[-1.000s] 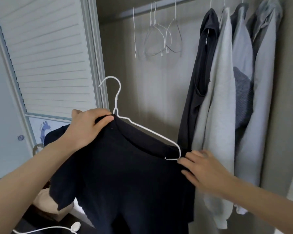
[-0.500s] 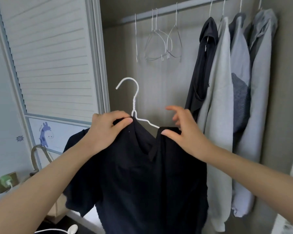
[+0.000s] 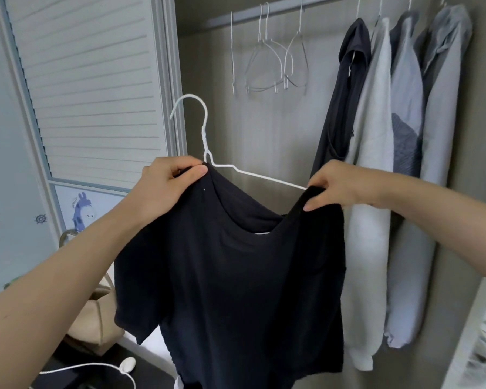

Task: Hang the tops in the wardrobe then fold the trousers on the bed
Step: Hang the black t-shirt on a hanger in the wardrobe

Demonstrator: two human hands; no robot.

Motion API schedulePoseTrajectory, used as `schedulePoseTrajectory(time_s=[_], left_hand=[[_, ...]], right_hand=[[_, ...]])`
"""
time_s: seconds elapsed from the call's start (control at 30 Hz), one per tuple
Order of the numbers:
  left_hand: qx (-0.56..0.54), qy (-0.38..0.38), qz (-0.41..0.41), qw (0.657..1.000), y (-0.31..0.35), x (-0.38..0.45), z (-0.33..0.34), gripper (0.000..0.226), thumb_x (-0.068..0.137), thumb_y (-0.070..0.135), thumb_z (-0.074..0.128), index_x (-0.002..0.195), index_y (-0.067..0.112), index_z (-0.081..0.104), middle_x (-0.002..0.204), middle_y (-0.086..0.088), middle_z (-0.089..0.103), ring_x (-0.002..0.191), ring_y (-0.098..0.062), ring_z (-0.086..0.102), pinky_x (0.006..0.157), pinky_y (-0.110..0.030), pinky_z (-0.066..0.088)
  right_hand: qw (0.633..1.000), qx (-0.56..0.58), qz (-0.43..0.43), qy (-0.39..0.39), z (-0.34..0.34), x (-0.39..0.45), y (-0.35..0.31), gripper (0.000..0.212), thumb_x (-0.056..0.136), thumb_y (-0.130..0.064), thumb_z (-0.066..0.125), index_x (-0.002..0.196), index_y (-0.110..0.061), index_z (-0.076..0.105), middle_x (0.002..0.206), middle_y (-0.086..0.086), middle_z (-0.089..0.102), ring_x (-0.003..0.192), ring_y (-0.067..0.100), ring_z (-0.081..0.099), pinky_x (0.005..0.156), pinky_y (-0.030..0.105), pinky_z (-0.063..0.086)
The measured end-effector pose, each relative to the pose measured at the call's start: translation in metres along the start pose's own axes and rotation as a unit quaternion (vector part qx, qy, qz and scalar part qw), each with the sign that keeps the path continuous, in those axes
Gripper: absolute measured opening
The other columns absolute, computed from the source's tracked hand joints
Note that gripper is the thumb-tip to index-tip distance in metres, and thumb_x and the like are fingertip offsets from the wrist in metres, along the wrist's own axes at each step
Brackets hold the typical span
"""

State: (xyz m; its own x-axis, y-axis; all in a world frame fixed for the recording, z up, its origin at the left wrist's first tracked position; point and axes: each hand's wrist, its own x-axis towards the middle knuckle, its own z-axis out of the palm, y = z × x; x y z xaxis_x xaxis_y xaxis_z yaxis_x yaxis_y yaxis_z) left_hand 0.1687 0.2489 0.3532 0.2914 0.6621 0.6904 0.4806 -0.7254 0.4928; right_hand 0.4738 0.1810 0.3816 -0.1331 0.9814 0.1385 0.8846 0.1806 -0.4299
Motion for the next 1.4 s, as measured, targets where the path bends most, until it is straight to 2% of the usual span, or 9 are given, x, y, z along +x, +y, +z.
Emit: schedulePoseTrajectory(time_s=[0.1,0.27,0.43,0.53,0.87,0.93,1.0,1.2,1.4], left_hand=[[0.008,-0.009,0.003,1.000,0.006,0.001,0.001,0.022,0.097,0.035,0.056,0.081,0.043,0.068,0.081,0.018,0.068,0.081,-0.001,0.059,0.094,-0.036,0.043],[0.043,-0.036,0.045,0.997,0.027,-0.001,0.018,0.021,0.097,0.035,0.055,0.080,0.042,0.065,0.083,0.027,0.066,0.085,0.001,0.060,0.100,-0.038,0.042],[0.032,-0.044,0.035,0.998,0.007,-0.008,0.010,0.019,0.095,0.034,0.059,0.077,0.031,0.066,0.073,0.012,0.064,0.072,-0.005,0.057,0.076,-0.027,0.042],[0.055,-0.020,-0.007,0.998,-0.016,-0.013,-0.003,0.023,0.096,0.036,0.057,0.073,0.032,0.060,0.069,0.013,0.060,0.068,-0.005,0.053,0.085,-0.037,0.038],[0.003,0.108,-0.082,0.991,-0.040,-0.020,-0.016,0.024,0.087,0.053,0.052,0.084,0.034,0.065,0.076,0.017,0.065,0.080,-0.012,0.059,0.102,-0.063,0.036],[0.002,0.107,-0.080,0.991,-0.038,-0.019,-0.012,0.025,0.087,0.053,0.053,0.086,0.032,0.067,0.078,0.016,0.066,0.084,-0.014,0.061,0.102,-0.061,0.036],[-0.005,0.099,-0.076,0.992,-0.038,-0.017,-0.011,0.024,0.087,0.052,0.056,0.085,0.031,0.068,0.080,0.014,0.068,0.086,-0.014,0.062,0.102,-0.057,0.039],[-0.043,0.052,-0.072,0.995,-0.048,-0.014,-0.024,0.018,0.091,0.023,0.066,0.079,0.035,0.072,0.079,-0.004,0.069,0.074,-0.015,0.059,0.071,-0.015,0.043],[-0.002,0.041,-0.124,0.991,-0.063,0.003,-0.022,0.023,0.089,0.049,0.058,0.079,0.033,0.070,0.078,0.014,0.070,0.085,-0.018,0.063,0.095,-0.050,0.046]], right_hand=[[0.992,0.116,-0.039,-0.007,-0.002,-0.001,-0.012,0.023,0.079,-0.004,0.074,0.097,-0.018,0.074,0.090,0.000,0.075,0.084,0.013,0.069,0.074,0.025,0.054],[0.975,0.209,-0.079,-0.018,0.013,0.000,-0.037,0.029,0.092,-0.002,0.058,0.112,-0.019,0.069,0.099,-0.007,0.073,0.091,0.004,0.069,0.077,0.014,0.054],[0.962,0.260,-0.080,0.026,0.025,-0.002,-0.025,0.033,0.093,0.001,0.046,0.095,-0.015,0.075,0.100,-0.005,0.072,0.094,0.006,0.065,0.084,0.015,0.048],[0.955,0.279,-0.076,0.060,0.018,-0.007,-0.008,0.040,0.087,0.009,0.043,0.091,-0.014,0.075,0.094,-0.005,0.073,0.092,0.007,0.065,0.082,0.014,0.048],[0.991,0.070,-0.023,0.108,0.000,-0.011,0.030,0.025,0.088,-0.006,0.062,0.103,-0.025,0.063,0.099,-0.005,0.066,0.090,0.010,0.063,0.079,0.017,0.047],[0.992,0.008,-0.051,0.118,0.012,-0.010,0.025,0.004,0.092,-0.022,0.060,0.094,-0.023,0.064,0.085,-0.010,0.065,0.077,0.002,0.061,0.075,0.019,0.046],[0.988,-0.040,-0.076,0.128,0.021,-0.011,0.022,0.026,0.097,-0.028,0.051,0.075,-0.014,0.057,0.062,-0.012,0.051,0.056,0.001,0.047,0.060,0.016,0.037],[0.981,0.147,-0.044,0.121,0.014,-0.021,0.024,0.035,0.100,-0.030,0.045,0.076,-0.008,0.059,0.067,-0.002,0.047,0.066,0.009,0.044,0.067,0.023,0.039],[0.924,0.380,-0.015,0.043,0.007,-0.032,0.002,0.028,0.097,-0.022,0.049,0.106,-0.006,0.071,0.104,0.010,0.073,0.098,0.022,0.069,0.084,0.027,0.057]])
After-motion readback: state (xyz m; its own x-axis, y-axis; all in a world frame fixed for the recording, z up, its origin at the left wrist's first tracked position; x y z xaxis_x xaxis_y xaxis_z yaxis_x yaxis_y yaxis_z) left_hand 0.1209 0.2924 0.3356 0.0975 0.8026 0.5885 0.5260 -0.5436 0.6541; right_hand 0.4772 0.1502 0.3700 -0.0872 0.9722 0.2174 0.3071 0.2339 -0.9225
